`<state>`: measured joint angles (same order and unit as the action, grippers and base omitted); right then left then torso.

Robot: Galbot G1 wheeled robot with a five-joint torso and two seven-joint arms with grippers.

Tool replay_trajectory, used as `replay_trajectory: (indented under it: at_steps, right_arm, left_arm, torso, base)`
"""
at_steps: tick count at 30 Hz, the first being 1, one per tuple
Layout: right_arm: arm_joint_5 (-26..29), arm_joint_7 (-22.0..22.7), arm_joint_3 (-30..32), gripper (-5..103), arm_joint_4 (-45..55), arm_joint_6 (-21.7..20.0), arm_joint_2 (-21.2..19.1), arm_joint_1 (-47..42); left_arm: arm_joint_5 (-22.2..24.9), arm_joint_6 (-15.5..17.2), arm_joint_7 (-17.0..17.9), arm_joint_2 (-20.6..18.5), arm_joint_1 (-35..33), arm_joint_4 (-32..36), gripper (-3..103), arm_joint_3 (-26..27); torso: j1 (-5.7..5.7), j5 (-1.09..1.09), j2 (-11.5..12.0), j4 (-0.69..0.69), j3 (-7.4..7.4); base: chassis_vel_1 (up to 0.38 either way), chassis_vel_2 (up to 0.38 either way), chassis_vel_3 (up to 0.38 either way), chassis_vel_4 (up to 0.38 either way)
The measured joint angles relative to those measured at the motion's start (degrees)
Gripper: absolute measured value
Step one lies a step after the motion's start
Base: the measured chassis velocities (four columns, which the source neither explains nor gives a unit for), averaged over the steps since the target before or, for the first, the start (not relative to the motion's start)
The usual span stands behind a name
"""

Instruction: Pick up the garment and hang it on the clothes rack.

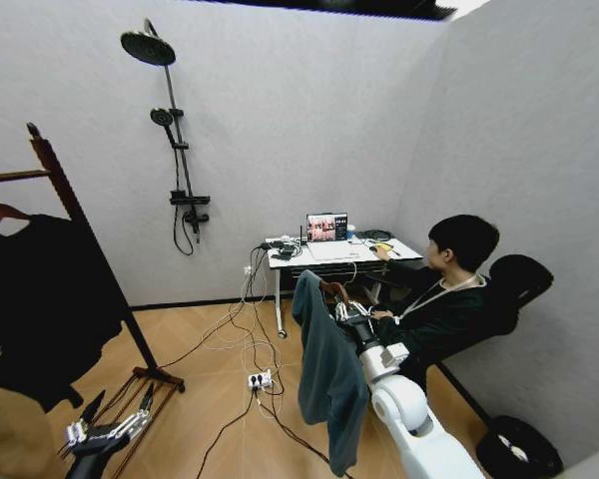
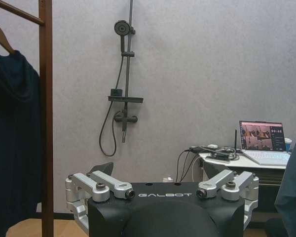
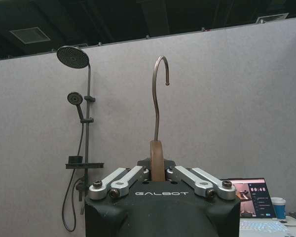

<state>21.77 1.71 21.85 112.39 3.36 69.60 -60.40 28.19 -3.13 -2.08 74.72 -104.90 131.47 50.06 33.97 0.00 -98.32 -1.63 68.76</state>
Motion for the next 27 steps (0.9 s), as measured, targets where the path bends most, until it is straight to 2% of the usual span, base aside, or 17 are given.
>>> replay_trajectory:
  at_steps: [5, 7, 9, 10, 27]
  right_arm:
    - [0.0, -0.6, -0.3, 10, -0.4, 1.1, 0.1, 0.0]
    - [0.0, -0.9, -0.6, 10, -0.4, 1.3, 0.2, 0.0]
    - [-0.4, -1.2, -1.1, 10, -0.7, 2.3, 0.4, -0.1]
    - [-0.6, -1.3, -1.3, 10, -0.9, 2.7, 0.5, -0.2]
    - [-2.5, -1.0, -1.0, 10, -1.9, 3.7, 1.7, -0.5]
  left_arm:
    - [0.0, 0.0, 0.0, 0.0, 0.0, 0.0, 100, 0.0]
    - [0.0, 0.0, 0.0, 0.0, 0.0, 0.0, 100, 0.0]
    - [0.0, 0.0, 0.0, 0.0, 0.0, 0.0, 100, 0.0]
    - [0.0, 0.0, 0.0, 0.0, 0.0, 0.0, 100, 0.0]
    - [0.0, 0.0, 0.0, 0.0, 0.0, 0.0, 100, 0.0]
  torso:
    - [0.06, 0.03, 0.0, 0.0, 0.01]
    - [0.08, 0.03, 0.0, 0.04, 0.02]
    - [0.12, -0.03, 0.1, -0.02, 0.03]
    - [0.11, -0.01, 0.0, 0.0, 0.03]
    - [0.02, 0.01, 0.0, 0.02, 0.01]
  base:
    - [-0.201, 0.09, 0.221, -0.116]
    - [-0.151, 0.157, 0.199, -0.126]
    - [-0.134, 0.1, 0.066, -0.094]
    - [-0.047, 0.07, -0.025, -0.022]
    - [0.044, 0.004, -0.008, 0.032]
